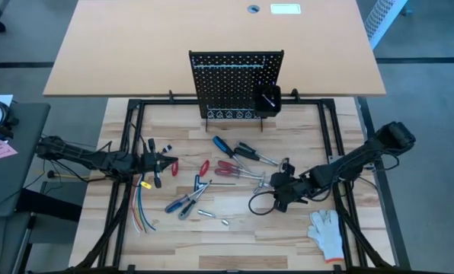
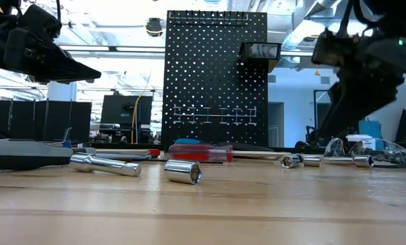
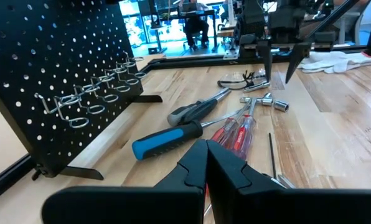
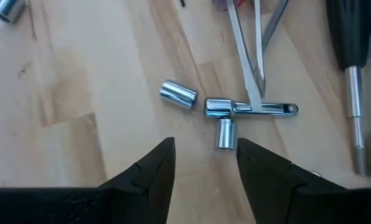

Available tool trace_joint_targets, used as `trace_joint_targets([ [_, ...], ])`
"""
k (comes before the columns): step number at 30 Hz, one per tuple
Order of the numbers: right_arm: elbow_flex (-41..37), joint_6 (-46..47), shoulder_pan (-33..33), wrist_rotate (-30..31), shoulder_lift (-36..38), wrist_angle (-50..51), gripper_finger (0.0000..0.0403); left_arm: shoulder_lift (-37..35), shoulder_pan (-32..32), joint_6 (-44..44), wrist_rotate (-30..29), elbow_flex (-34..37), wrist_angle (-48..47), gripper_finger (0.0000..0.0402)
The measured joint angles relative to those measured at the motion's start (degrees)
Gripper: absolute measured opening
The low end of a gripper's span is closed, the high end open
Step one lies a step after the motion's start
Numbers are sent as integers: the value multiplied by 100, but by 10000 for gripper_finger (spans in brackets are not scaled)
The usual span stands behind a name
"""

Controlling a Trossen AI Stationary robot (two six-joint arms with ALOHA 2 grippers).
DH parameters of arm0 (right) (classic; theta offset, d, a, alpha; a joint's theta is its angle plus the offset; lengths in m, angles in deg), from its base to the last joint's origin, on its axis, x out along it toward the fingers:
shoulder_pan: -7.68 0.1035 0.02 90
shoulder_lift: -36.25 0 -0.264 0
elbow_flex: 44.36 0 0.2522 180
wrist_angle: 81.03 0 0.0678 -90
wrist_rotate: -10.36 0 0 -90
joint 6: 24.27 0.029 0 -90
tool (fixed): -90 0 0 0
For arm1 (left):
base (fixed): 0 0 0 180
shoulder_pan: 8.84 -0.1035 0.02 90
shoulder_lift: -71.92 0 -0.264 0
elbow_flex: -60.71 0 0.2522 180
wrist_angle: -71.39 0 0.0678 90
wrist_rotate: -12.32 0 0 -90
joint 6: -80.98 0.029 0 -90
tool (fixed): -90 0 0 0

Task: Hang tools onto peg board
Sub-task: Put the socket into the bin of the pegboard

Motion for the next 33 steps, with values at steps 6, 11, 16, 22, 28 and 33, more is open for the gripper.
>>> trace_joint_targets([
  [6,-536,-311,-194,1,0,-1006,177,0,0,0,0,0,0,0],
  [11,-678,-684,-485,-26,0,-1266,177,0,0,0,0,0,0,0],
  [16,-704,-966,-777,-691,0,-1228,177,0,0,0,-2,0,0,0],
  [22,-704,-1296,-1042,-922,-54,-1281,177,0,0,0,-2,0,0,0],
  [28,-696,-1315,-1182,-1323,-431,-1431,177,0,0,0,-2,0,0,0],
  [33,-682,-1242,-1163,-1263,-677,-1602,164,0,0,0,-2,0,2,0],
])
